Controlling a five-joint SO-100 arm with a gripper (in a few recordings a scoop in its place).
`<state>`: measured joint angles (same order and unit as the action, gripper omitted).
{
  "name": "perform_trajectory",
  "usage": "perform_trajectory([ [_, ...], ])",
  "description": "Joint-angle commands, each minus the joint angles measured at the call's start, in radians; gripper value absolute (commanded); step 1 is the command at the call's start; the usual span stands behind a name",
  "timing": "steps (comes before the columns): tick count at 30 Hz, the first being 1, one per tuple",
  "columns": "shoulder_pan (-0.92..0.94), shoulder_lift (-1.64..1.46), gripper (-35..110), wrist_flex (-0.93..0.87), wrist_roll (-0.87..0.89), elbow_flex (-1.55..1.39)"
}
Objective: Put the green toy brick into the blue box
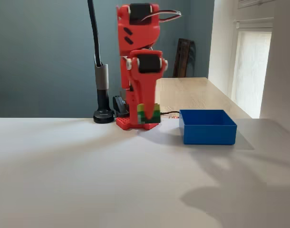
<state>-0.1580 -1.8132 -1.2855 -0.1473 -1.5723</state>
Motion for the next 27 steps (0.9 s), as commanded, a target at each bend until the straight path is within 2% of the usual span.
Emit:
perform_trajectory([
  [1, -0.173, -0.167, 0, -0.012, 0.029, -0.074],
  [9, -0.491, -0.178, 0, -0.169, 0.213, 0.029],
  [16, -0.739, -0.175, 0, -0.212, 0.272, 0.034],
  [27, -1.005, -0.172, 0, -0.264, 0.365, -0.054],
])
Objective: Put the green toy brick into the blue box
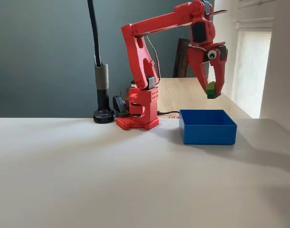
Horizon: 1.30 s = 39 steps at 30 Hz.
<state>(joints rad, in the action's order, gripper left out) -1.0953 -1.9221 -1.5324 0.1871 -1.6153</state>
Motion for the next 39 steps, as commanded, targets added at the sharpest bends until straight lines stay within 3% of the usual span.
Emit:
perform_trajectory([
  [1, -0.078, -0.063, 0, -0.018, 0.037, -0.020],
  [14, -0.078, -0.040, 0, 0.006, 0.057, -0.133],
  [27, -0.034, 0.334, 0, 0.009, 0.074, 0.097],
  [39, -0.038, 0.414, 1, 0.029, 0.000, 0.123],
])
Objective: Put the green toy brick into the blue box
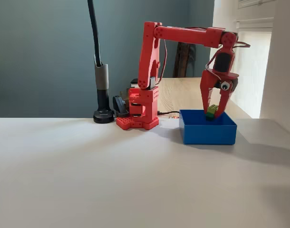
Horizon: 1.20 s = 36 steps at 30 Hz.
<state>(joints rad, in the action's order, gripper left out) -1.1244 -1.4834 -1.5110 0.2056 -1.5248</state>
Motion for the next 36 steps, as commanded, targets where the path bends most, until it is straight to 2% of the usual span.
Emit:
perform_trajectory([
  [1, -0.009, -0.025, 5, 0.008, -0.025, 0.032],
  [5, -0.009, -0.025, 19, 0.005, -0.051, 0.023],
  [13, -0.009, -0.026, 24, -0.018, -0.078, -0.020],
  [20, -0.012, -0.044, 17, -0.026, -0.072, -0.005],
  [27, -0.020, -0.054, 4, -0.141, -0.023, 0.221],
  [36, 0.040, -0.339, 0, -0.097, -0.026, 0.135],
])
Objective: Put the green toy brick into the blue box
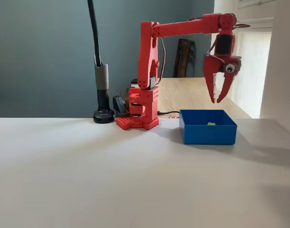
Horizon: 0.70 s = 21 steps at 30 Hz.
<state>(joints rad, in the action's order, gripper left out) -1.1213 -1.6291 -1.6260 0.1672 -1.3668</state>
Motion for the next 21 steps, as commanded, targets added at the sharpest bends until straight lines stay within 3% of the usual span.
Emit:
perform_trajectory([
  [1, 0.074, -0.227, 0, 0.031, 0.009, -0.046],
  [14, 0.759, -0.522, 0, 0.256, -0.117, -0.318],
  [21, 0.982, -0.681, 0, 0.354, -0.138, -0.503],
])
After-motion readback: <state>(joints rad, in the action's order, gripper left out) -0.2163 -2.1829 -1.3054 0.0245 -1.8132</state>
